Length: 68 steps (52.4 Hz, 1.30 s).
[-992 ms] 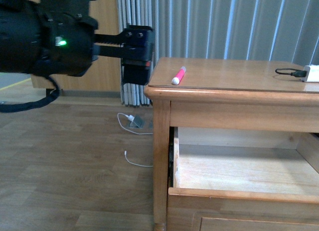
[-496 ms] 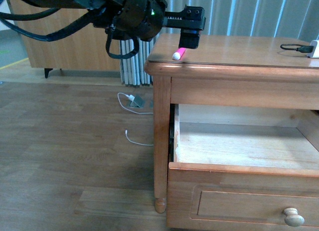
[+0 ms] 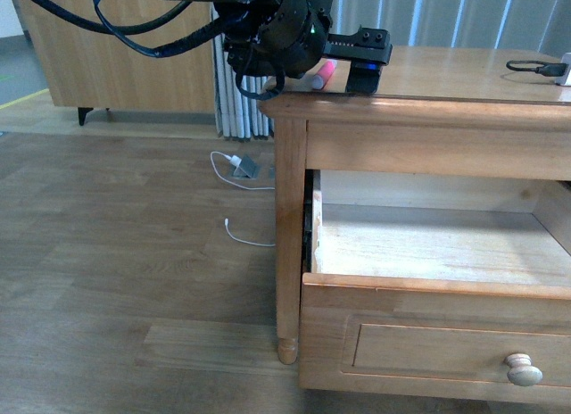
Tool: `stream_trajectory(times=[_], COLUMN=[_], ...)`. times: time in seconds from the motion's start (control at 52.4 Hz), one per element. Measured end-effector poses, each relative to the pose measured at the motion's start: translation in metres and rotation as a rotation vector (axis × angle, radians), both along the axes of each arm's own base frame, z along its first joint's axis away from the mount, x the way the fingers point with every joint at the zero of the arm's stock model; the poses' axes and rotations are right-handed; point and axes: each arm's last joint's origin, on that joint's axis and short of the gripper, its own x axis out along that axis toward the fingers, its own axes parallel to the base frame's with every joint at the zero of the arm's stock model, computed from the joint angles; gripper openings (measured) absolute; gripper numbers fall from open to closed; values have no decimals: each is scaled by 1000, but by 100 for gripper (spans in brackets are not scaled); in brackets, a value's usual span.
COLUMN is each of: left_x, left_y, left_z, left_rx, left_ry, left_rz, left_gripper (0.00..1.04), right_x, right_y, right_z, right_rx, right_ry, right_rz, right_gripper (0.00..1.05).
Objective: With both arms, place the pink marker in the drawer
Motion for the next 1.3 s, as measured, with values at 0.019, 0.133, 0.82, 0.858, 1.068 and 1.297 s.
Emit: stream_trajectory(times=[0.019,0.133,0.82,0.858,1.068,1.297], left_x=[0,-1,-16,-19,-50,-100], left_y=[0,0,8,10,20,24], left_z=[1,1,3,3,7,20], left_rx=[4,14,51,44,23,37], left_ry=[6,23,1,-2,-1,-18], left_rz=[-1,-10,-46,-58,-211,-458], left_gripper=[99,99,15,15,15,15], right_x=[0,0,0,0,0,0], right_y=[0,0,0,0,0,0], right_z=[0,0,0,0,0,0], right_rx=[0,0,0,0,0,0], right_ry=[0,0,0,0,0,0], right_rz=[0,0,0,0,0,0], right_gripper=[96,96,96,96,96,96])
